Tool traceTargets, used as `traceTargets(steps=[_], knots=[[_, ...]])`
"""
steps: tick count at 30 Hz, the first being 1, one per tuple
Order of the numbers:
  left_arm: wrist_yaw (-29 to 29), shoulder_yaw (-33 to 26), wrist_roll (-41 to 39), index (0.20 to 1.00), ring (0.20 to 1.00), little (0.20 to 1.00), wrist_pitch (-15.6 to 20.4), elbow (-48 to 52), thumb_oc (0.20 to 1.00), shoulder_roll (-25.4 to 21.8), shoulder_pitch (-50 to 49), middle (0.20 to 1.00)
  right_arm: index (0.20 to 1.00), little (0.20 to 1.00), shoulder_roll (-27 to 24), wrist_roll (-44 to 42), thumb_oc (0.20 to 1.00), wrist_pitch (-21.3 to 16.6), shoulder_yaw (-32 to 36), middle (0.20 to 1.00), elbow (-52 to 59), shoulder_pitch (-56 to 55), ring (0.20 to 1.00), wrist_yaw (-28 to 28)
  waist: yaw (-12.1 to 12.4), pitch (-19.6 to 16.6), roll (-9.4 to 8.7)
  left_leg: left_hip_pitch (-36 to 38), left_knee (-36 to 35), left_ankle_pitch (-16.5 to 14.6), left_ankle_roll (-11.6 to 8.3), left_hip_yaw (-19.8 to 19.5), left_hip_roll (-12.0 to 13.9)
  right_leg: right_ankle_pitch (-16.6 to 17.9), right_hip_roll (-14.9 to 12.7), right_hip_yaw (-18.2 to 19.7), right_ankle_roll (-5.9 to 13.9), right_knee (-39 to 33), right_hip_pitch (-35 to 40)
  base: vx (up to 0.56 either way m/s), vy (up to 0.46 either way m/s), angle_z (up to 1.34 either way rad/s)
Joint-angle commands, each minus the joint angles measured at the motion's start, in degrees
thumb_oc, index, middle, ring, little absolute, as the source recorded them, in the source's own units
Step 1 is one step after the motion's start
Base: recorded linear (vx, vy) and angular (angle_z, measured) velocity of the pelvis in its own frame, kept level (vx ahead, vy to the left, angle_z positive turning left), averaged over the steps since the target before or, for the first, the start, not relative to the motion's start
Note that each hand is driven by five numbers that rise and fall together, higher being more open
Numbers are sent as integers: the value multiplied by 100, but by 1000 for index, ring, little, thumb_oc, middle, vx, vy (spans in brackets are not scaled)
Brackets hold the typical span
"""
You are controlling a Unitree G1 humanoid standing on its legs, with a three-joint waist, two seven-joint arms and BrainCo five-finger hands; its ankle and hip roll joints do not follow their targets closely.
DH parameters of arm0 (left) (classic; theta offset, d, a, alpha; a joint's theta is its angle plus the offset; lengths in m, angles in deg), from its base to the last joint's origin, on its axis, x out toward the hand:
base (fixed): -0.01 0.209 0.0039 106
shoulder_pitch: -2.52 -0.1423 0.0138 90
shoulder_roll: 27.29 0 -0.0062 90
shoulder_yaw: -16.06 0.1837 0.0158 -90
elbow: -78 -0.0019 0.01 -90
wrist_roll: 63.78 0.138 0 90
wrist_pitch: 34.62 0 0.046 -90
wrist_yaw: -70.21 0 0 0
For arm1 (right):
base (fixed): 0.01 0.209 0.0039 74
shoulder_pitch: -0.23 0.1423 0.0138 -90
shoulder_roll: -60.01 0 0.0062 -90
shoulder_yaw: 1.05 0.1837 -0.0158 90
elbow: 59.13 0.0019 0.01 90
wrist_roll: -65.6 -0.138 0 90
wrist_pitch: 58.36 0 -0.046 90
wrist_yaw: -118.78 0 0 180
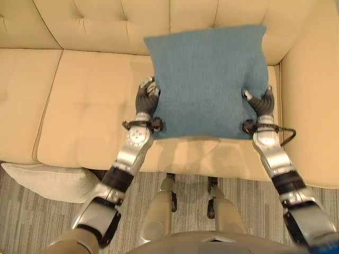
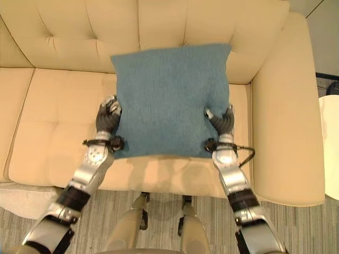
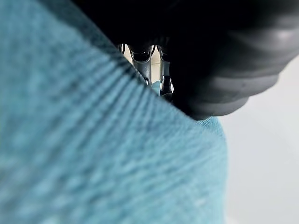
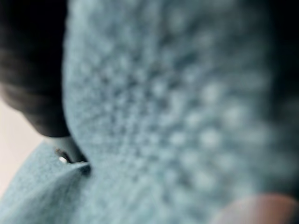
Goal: Pick up all the scattered cushions and arrange them neatly on the sofa.
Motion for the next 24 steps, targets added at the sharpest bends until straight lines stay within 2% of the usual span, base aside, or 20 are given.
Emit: traceTargets(steps=[1, 7, 9, 11, 14, 15, 16, 18, 19, 20, 22, 24], knots=[[184, 453, 744, 200, 200, 200, 969, 452, 200, 207, 828, 200, 200, 200, -27, 577, 200, -594, -342, 200, 678, 622, 200, 269, 23, -469, -66, 136, 33, -536, -541, 92, -66, 221, 66, -112, 373, 25, -367, -31, 12, 3], [1430, 476, 1738, 200, 200, 200, 1172, -31, 200, 262, 2082, 200, 200, 200, -109, 1565, 200, -597, -526, 200, 266, 1818, 200, 1239, -33, -637, -71, -460, 33, -416, -641, 83, -91, 348, 16, -86, 443, 25, -1068, 5, 12, 4], [1666, 738, 1816, 200, 200, 200, 1090, -790, 200, 284, 2801, 200, 200, 200, -159, 1686, 200, -514, -805, 200, -341, 2485, 200, 1583, -54, -677, -68, -647, 33, -399, -670, 91, -75, 373, -8, -98, 472, 25, -1269, 0, 0, 0], [1692, 907, 1699, 200, 200, 200, 1044, -1306, 200, 304, 3265, 200, 200, 200, -180, 1619, 200, -422, -990, 200, -757, 2911, 200, 1671, -58, -686, -70, -788, 33, -360, -680, 97, -59, 407, -23, -107, 493, 25, -1415, -2, 4, -5], [1428, 1363, 1253, 200, 200, 200, 884, -2737, 200, 227, 4462, 200, 200, 200, -236, 1114, 200, -272, -1501, 200, -2042, 4070, 200, 1689, -52, -723, -71, -1177, 33, -253, -684, 69, -47, 510, -6, -46, 557, 25, -1815, -5, 3, -3], [1419, 1362, 1243, 200, 200, 200, 893, -2756, 200, 224, 4488, 200, 200, 200, -238, 1105, 200, -283, -1507, 200, -2064, 4099, 200, 1689, -52, -719, -71, -1190, 33, -251, -684, 70, -48, 513, -6, -44, 557, 25, -1829, 5, -10, -16], [1176, 1487, 1133, 200, 200, 200, 728, -3205, 200, 115, 4833, 200, 200, 200, -343, 759, 200, -256, -1695, 200, -2499, 4449, 200, 1542, -53, -727, -69, -1410, 33, -190, -681, 14, -26, 559, -3, -19, 586, 25, -2066, 15, -18, -16], [875, 1650, 1043, 200, 200, 200, 633, -3556, 200, 20, 5051, 200, 200, 200, -443, 569, 200, -181, -1930, 200, -2841, 4670, 200, 1244, -72, -763, -69, -1560, 33, -159, -694, -1, -19, 588, 11, 0, 606, 25, -2243, 19, -15, -14], [784, 1664, 953, 423, 423, 423, 618, -3699, 423, -2, 5086, 423, 200, 200, -466, 406, 200, -180, -2027, 200, -2997, 4732, 200, 1041, -86, -779, -94, -1622, 33, -150, -700, -11, -17, 605, 24, 14, 612, 25, -2317, 20, -23, -12], [627, 1696, 748, 1000, 1000, 1000, 589, -3910, 1000, 14, 5124, 1000, 1000, 1000, -502, 86, 1000, -167, -2266, 1000, -3325, 4821, 1000, 714, -97, -801, -109, -1699, 33, -133, -705, -7, -21, 629, 25, 15, 617, 25, -2401, 14, -40, -5], [417, 1687, 419, 1000, 1000, 1000, 554, -4116, 1000, 39, 5067, 1000, 1000, 1000, -486, -238, 1000, -99, -2641, 1000, -3679, 4850, 1000, 238, -104, -776, -117, -1771, 33, -86, -716, -12, -23, 653, 46, 4, 618, 25, -2482, 12, -33, 4], [368, 1688, 376, 1000, 1000, 1000, 524, -4132, 1000, 82, 4954, 1000, 1000, 1000, -451, -293, 1000, -57, -2735, 1000, -3807, 4776, 1000, 106, -104, -749, -105, -1780, 33, -73, -718, -26, -29, 656, 53, -8, 618, 25, -2506, 2, -14, 3]])
